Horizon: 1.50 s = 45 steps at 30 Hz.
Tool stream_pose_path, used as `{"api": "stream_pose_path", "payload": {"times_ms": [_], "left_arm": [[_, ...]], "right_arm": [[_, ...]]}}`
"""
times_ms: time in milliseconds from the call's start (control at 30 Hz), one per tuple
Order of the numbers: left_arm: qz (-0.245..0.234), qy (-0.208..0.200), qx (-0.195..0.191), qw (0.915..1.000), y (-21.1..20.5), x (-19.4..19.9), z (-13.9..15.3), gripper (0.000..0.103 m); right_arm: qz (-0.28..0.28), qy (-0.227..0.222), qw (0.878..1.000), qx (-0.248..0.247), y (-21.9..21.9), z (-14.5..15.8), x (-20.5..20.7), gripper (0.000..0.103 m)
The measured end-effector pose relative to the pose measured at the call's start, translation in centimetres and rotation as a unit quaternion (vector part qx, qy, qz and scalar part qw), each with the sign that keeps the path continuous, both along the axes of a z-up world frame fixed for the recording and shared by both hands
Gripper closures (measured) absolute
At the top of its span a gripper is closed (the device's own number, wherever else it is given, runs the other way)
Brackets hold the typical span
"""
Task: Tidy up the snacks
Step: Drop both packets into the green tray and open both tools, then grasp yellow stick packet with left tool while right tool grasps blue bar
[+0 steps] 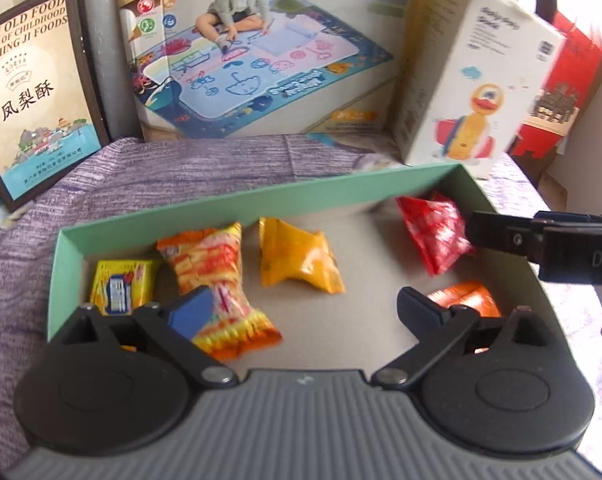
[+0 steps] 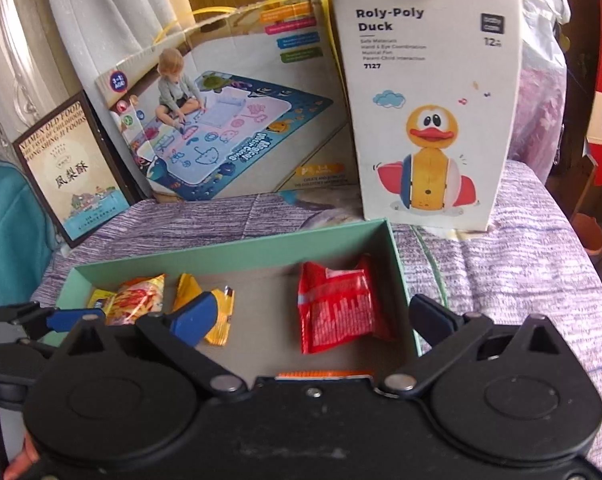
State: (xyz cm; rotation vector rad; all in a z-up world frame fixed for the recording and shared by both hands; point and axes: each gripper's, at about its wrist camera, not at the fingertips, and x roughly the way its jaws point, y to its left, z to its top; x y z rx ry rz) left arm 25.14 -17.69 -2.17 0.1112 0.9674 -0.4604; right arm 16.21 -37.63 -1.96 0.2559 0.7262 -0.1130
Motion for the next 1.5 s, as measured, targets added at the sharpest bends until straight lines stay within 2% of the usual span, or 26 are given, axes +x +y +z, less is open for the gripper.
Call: {"api": "stream_pose_path", "payload": {"times_ms": [400, 567, 667, 800, 967, 1067, 1167, 1233, 1267, 1300, 1333, 1500], "left_arm": [[-0.020, 0.003, -0.001, 0.9998, 1.8, -8.9, 2.5, 0.000], [-0.019, 0.030, -0.010, 0.9993, 2.5, -12.6, 2.0, 0.000], [-0.032, 0.048, -0.009, 0.9983, 1.6, -14.4, 1.2, 0.000], [-0.055, 0.061, 0.010, 0.9966, -0.7, -16.5, -0.1, 0.000], [-0.077, 0.065, 0.030, 0.9945, -3.9, -18.5, -1.5, 0.004], [-0.085, 0.077, 0.042, 0.9925, -5.6, -19.1, -2.5, 0.015], [-0.096, 0.080, 0.052, 0.9908, -6.9, -19.5, -3.4, 0.032], [-0.108, 0.080, 0.059, 0.9891, -7.6, -20.0, -3.9, 0.057], [-0.116, 0.080, 0.062, 0.9881, -7.8, -20.2, -4.2, 0.065], [-0.123, 0.077, 0.066, 0.9873, -7.9, -20.3, -4.5, 0.076], [-0.127, 0.073, 0.071, 0.9867, -8.0, -20.5, -4.7, 0.080], [-0.126, 0.074, 0.060, 0.9875, -6.3, -20.2, -4.9, 0.080]], "right_arm": [[0.000, -0.004, 0.998, 0.057, 0.1, 1.3, -9.6, 0.000], [-0.007, 0.003, 0.998, 0.069, -0.2, 0.4, -13.4, 0.000], [-0.017, 0.008, 0.997, 0.075, -0.7, -0.3, -15.5, 0.000], [-0.031, 0.015, 0.996, 0.085, -1.7, -1.3, -18.0, 0.000], [-0.044, 0.015, 0.994, 0.101, -3.2, -2.8, -20.0, 0.000], [-0.052, 0.016, 0.992, 0.114, -4.2, -3.7, -20.7, 0.000], [-0.063, 0.020, 0.989, 0.129, -5.1, -4.7, -21.7, 0.000], [-0.067, 0.022, 0.989, 0.133, -5.4, -5.3, -21.9, 0.000], [-0.066, 0.023, 0.989, 0.132, -5.4, -5.6, -22.0, 0.001], [-0.066, 0.023, 0.989, 0.128, -5.3, -5.8, -22.1, 0.007], [-0.065, 0.022, 0.990, 0.121, -5.1, -6.0, -21.9, 0.009], [-0.042, 0.029, 0.994, 0.097, -3.5, -6.7, -20.5, 0.023]]}}
